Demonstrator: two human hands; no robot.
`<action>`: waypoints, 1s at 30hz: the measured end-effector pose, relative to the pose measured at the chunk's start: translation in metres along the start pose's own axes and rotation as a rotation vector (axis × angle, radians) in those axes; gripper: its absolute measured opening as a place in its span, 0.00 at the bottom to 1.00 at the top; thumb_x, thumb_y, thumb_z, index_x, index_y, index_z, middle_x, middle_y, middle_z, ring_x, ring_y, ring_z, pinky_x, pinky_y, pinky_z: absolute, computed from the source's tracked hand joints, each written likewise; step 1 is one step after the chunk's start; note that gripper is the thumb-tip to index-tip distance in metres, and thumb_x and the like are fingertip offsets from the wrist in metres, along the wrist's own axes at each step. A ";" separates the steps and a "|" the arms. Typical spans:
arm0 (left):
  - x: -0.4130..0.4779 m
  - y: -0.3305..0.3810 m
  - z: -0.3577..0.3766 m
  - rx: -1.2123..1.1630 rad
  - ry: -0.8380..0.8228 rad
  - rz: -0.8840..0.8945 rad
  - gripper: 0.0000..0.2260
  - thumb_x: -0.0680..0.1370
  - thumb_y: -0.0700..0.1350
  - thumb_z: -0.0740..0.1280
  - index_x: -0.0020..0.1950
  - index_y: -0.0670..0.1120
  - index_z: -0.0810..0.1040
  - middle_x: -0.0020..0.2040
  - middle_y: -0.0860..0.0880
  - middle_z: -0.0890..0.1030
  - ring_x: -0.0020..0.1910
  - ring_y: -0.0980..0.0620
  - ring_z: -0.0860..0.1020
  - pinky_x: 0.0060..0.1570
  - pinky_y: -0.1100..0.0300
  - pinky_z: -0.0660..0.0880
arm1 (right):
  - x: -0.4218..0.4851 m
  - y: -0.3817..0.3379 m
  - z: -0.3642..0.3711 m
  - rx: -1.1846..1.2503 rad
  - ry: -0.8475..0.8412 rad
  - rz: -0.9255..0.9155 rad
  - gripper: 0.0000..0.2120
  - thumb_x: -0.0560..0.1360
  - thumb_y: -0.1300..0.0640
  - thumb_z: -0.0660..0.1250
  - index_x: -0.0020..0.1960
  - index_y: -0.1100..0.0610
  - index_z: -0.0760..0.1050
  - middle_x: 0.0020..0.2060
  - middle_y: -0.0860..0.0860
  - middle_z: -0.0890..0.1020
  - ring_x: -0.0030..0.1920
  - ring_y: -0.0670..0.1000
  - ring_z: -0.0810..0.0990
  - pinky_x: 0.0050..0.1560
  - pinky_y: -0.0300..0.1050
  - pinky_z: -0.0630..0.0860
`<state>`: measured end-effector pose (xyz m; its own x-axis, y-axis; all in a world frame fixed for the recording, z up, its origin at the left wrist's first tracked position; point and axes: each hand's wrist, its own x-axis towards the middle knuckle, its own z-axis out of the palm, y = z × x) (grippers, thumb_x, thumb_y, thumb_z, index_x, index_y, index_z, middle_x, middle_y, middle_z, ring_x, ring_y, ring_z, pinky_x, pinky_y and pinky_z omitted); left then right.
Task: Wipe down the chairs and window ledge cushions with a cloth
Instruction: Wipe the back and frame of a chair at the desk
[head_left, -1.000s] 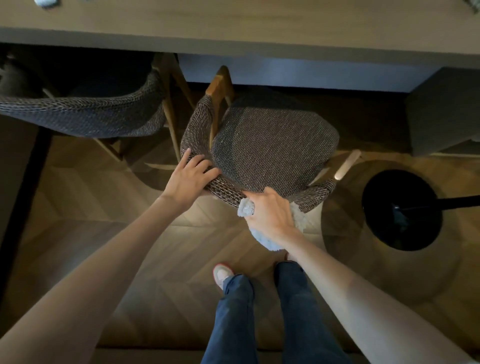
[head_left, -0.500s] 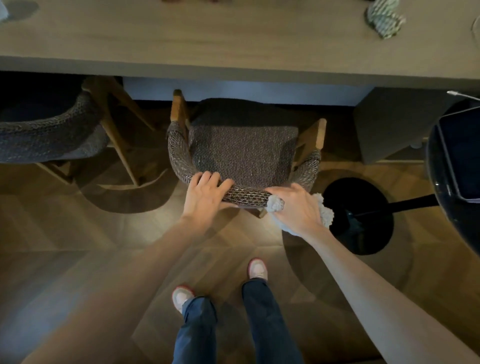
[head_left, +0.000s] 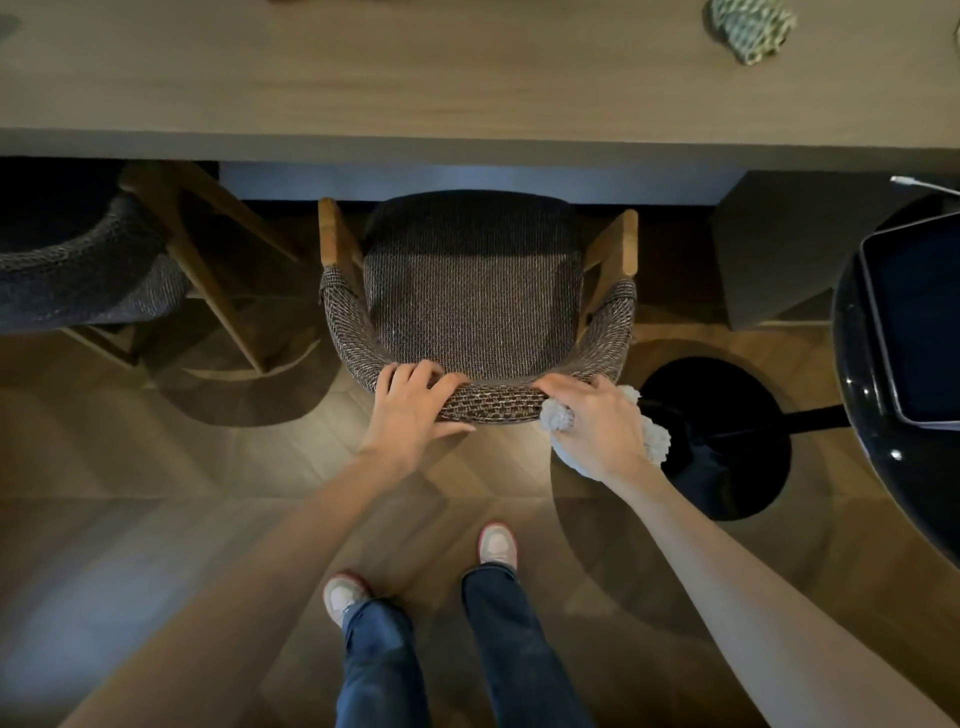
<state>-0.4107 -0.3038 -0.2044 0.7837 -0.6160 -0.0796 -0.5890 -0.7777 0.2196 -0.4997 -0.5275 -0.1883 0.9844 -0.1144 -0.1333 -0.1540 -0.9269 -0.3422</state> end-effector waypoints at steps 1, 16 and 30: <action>0.004 0.006 0.001 -0.017 0.004 -0.021 0.27 0.67 0.62 0.71 0.60 0.49 0.79 0.51 0.44 0.77 0.51 0.41 0.75 0.60 0.44 0.66 | 0.003 0.005 -0.002 0.012 0.006 0.011 0.29 0.66 0.66 0.70 0.63 0.44 0.75 0.62 0.38 0.77 0.48 0.54 0.74 0.40 0.45 0.76; 0.024 0.028 -0.022 -0.282 -0.103 -0.148 0.22 0.76 0.57 0.65 0.69 0.54 0.70 0.65 0.50 0.72 0.66 0.48 0.67 0.70 0.49 0.56 | 0.004 0.004 -0.043 0.572 0.071 0.256 0.14 0.67 0.52 0.76 0.51 0.43 0.79 0.44 0.40 0.82 0.46 0.42 0.79 0.50 0.46 0.78; -0.067 -0.030 -0.113 -0.712 0.180 -0.450 0.16 0.81 0.45 0.62 0.69 0.46 0.71 0.65 0.46 0.74 0.65 0.49 0.71 0.66 0.52 0.69 | 0.012 -0.110 -0.081 0.741 0.060 0.122 0.15 0.64 0.40 0.75 0.49 0.36 0.75 0.45 0.35 0.78 0.47 0.32 0.76 0.38 0.26 0.70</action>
<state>-0.4231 -0.2247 -0.0954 0.9677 -0.1919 -0.1634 0.0021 -0.6422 0.7665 -0.4643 -0.4554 -0.0770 0.9563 -0.2400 -0.1668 -0.2581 -0.4259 -0.8672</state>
